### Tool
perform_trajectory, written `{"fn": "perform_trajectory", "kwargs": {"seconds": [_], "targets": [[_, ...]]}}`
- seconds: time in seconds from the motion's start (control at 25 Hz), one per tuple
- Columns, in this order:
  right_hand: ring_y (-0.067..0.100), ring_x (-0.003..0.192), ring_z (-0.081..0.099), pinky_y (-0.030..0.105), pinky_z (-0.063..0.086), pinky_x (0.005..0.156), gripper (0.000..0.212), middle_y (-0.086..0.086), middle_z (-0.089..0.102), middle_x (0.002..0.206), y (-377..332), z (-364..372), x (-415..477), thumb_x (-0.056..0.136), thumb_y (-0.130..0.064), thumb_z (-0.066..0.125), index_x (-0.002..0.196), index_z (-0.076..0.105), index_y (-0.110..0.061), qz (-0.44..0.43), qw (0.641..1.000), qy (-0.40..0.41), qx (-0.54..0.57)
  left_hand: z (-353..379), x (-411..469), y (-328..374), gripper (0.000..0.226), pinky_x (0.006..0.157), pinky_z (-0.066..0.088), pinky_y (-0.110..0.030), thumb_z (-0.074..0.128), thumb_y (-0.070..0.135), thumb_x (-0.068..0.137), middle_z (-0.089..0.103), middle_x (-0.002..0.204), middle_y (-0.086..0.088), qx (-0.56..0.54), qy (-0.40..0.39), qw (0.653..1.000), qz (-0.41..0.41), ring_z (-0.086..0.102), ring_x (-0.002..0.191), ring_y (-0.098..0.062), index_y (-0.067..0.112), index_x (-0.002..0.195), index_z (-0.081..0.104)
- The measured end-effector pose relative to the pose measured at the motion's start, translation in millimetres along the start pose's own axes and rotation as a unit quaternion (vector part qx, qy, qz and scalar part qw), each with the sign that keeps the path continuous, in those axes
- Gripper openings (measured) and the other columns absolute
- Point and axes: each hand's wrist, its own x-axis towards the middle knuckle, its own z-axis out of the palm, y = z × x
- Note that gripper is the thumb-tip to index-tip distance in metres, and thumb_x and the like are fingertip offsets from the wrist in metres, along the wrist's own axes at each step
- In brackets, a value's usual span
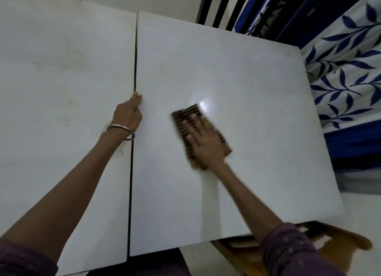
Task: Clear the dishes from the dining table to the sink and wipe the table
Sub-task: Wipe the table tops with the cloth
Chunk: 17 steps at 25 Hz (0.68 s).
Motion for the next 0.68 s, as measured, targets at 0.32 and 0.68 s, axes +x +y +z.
{"fn": "perform_trajectory", "kwargs": {"seconds": [0.32,0.68], "targets": [[0.027,0.154,0.008,0.055,0.012,0.122,0.047,0.000,0.015,0.166,-92,36,-145,0.105,-0.040,0.035,0.151,0.033,-0.037,-0.234,0.967,-0.098,0.012,0,-37,-1,0.047,0.113,0.023,-0.026,0.038,-0.007,0.094,0.037,0.151,-0.016,-0.015,-0.008,1.000,-0.006,0.040,0.138,-0.028,-0.001,0.140,0.043],[0.023,0.154,0.009,0.049,-0.003,0.123,0.052,0.008,0.018,0.165,54,-7,104,0.106,-0.040,0.024,0.156,0.022,-0.029,0.332,0.941,0.032,0.058,33,-97,1,0.049,0.109,0.020,-0.018,0.038,-0.007,0.093,0.039,0.150,-0.015,-0.010,0.062,0.998,-0.003,0.037,0.141,-0.025,0.002,0.141,0.045]]}}
